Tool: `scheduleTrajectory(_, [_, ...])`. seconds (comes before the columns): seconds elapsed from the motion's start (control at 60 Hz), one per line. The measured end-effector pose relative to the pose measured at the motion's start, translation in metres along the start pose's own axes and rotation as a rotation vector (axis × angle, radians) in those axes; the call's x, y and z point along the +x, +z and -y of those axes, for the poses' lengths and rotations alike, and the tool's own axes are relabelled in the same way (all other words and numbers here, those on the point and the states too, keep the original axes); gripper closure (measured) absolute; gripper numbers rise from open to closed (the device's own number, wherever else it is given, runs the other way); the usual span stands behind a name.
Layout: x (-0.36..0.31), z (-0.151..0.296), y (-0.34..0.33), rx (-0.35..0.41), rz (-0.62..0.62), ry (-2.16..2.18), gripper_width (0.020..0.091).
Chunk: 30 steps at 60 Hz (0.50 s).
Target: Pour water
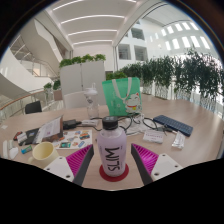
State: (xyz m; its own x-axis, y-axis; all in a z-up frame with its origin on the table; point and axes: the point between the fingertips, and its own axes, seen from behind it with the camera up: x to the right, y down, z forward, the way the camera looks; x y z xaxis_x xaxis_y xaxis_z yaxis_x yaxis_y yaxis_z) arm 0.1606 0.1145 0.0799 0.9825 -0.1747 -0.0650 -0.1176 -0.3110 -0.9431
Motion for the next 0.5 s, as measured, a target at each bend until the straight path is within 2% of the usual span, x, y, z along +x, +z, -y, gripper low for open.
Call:
scheduleTrajectory(0.183, [-0.02, 0.024, -0.075, 0.021, 0.002, 0.014, 0.0269])
scheduleTrajectory(0.5, [-0.085, 0.076, -0.273, 0.048, -0.02, 0.004, 0.0272])
